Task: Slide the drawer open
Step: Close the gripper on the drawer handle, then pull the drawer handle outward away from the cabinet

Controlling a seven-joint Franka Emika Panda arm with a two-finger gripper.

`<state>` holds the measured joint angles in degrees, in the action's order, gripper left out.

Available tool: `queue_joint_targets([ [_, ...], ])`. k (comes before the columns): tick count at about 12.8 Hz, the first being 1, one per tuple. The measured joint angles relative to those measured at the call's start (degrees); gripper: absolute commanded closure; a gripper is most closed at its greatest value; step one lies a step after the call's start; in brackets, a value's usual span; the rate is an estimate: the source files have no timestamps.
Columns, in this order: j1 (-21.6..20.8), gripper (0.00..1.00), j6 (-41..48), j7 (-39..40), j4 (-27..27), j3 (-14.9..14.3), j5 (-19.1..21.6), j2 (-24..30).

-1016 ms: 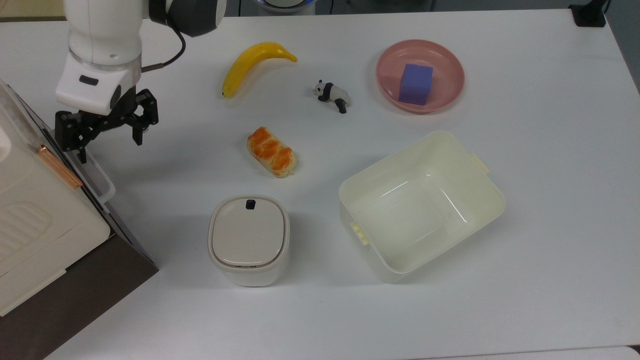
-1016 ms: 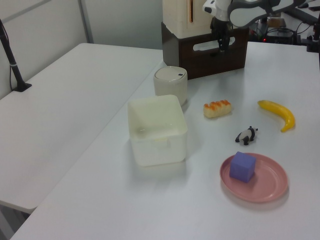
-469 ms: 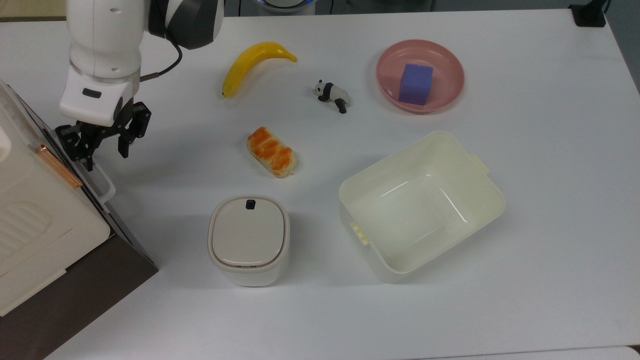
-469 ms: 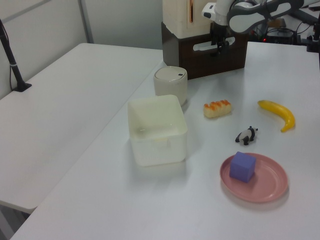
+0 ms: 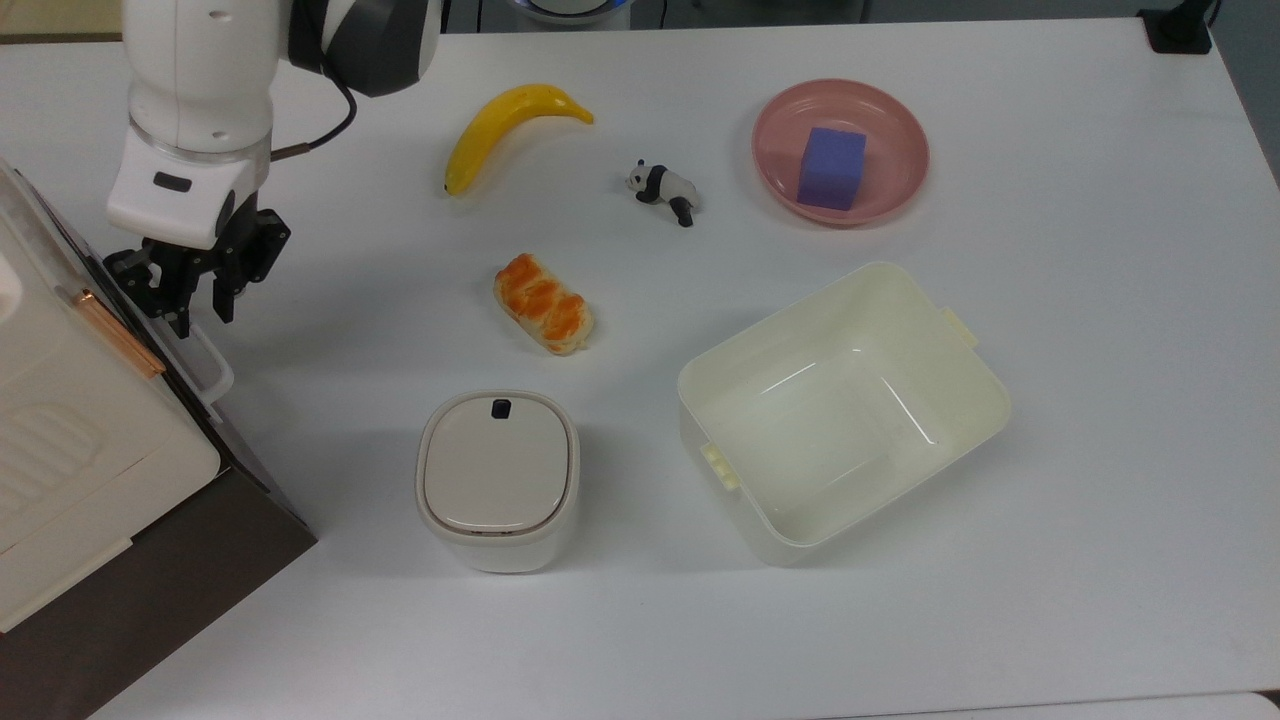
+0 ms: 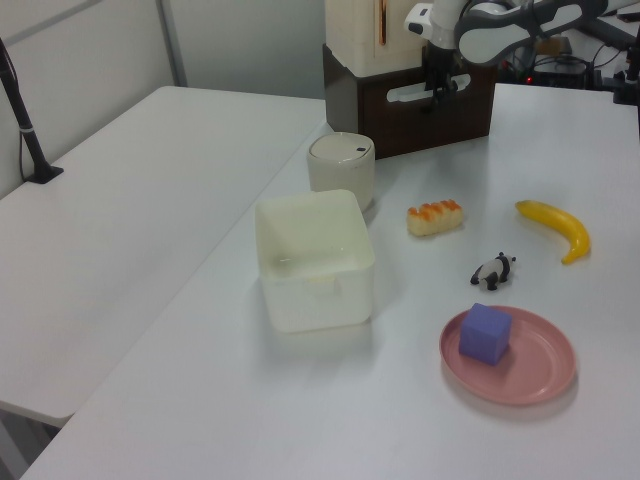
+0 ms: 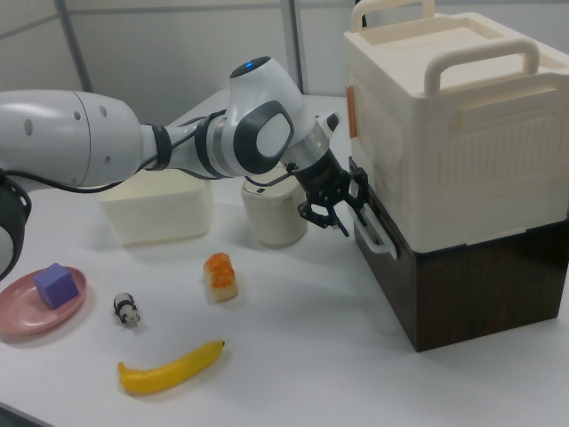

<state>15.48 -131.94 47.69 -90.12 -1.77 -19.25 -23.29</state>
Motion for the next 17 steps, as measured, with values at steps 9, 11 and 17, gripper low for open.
queue_joint_targets([
  [9,0.4,0.94,-0.2,-2.2,0.3,0.0,0.0,-0.1],
  [11,0.4,0.94,-0.2,-2.6,0.3,0.0,0.0,-0.1],
  [17,0.4,0.94,-0.2,-4.4,-0.8,0.3,0.0,0.7],
])
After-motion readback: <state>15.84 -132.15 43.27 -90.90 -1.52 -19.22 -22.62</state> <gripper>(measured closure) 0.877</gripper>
